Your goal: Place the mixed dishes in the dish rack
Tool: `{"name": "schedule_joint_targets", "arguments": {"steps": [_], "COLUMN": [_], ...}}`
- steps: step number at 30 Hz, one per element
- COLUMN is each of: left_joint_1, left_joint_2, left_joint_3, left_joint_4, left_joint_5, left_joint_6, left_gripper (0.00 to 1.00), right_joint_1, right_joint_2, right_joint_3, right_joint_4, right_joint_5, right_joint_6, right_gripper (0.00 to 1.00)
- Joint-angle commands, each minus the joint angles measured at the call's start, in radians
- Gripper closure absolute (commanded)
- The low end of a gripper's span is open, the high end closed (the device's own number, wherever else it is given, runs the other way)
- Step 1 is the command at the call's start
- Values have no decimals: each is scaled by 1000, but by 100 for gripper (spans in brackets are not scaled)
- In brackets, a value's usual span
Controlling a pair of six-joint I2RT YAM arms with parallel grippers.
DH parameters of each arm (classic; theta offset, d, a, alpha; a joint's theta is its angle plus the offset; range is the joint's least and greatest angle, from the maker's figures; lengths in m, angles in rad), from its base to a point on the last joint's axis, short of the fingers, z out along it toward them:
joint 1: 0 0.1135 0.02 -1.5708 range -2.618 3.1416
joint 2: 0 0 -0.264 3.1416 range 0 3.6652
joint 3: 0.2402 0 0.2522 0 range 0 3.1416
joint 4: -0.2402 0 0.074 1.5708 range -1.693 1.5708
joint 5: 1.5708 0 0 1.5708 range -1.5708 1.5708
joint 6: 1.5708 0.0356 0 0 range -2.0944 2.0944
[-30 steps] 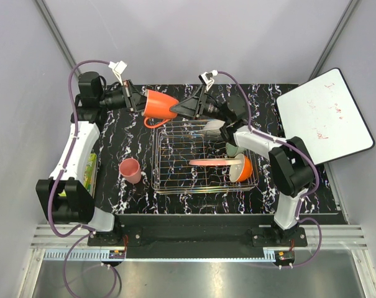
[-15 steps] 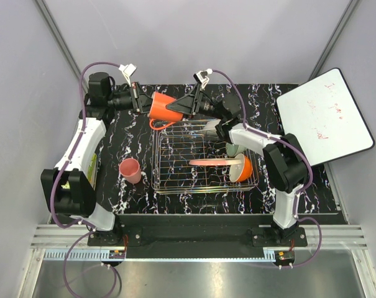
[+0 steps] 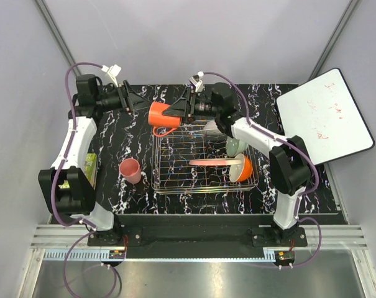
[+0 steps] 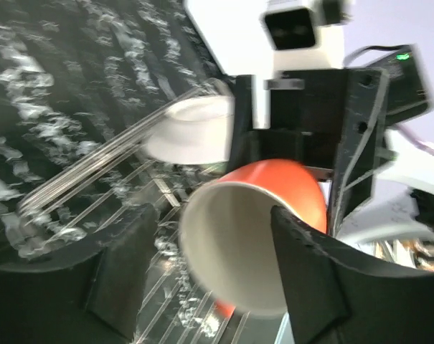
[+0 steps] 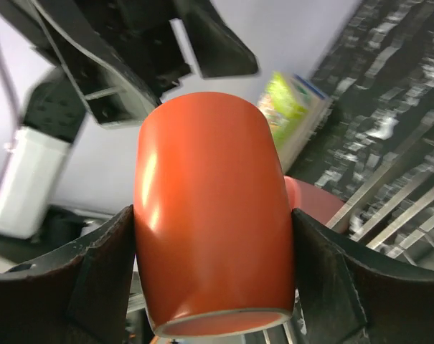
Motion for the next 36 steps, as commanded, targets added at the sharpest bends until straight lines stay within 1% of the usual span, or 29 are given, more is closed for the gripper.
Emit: {"name": "schedule_joint_targets", "arguments": {"steps": [1, 3, 4, 6, 7, 9, 10, 11, 12, 14, 16, 17, 18, 23, 36], "left_joint_1": [61, 98, 112, 144, 152, 161, 161, 161, 161, 161, 163, 163, 164, 169, 170], "left_joint_2": [5, -2, -4, -16, -19, -28, -32, -36, -42, -41, -42, -48, -53, -85, -110], "left_joint_3": [-3, -7, -12, -14, -15, -17, -26, -30, -40, -47, -70, -78, -92, -118, -149], "left_joint_4": [-52, -79, -93, -121, -157, -204, -246, -268, -314, -355, -395, -405, -421, -458, -480], "left_joint_5": [-48, -66, -71, -117, -134, -181, -196, -204, -207, -229, -240, -243, -247, -276, -295], "left_joint_6": [116, 156, 168, 224, 249, 335, 364, 396, 462, 524, 551, 570, 582, 628, 670], "left_gripper": [27, 25, 25, 24, 23, 23, 23, 24, 25, 26, 27, 27, 27, 27, 28], "right_joint_1": [-5, -8, -10, -8, -8, 5, 15, 40, 50, 71, 79, 85, 97, 136, 180], "right_joint_2": [-111, -103, -93, -48, -28, 48, 76, 105, 166, 226, 301, 332, 384, 449, 527], "right_joint_3": [160, 197, 247, 309, 384, 476, 586, 643, 758, 856, 970, 1019, 1085, 1122, 1076], "right_joint_4": [-529, -630, -725, -819, -929, -1057, -1192, -1253, -1355, -1420, -1477, -1509, -1545, -1563, -1570], "right_joint_5": [70, 136, 153, 201, 221, 335, 391, 446, 536, 618, 650, 703, 718, 770, 742], "right_joint_6": [-341, -423, -451, -520, -540, -632, -675, -744, -772, -810, -818, -836, -842, -865, -879], "right_gripper": [100, 100, 100, 100, 100, 100, 100, 100, 100, 100, 100, 100, 100, 100, 100]}}
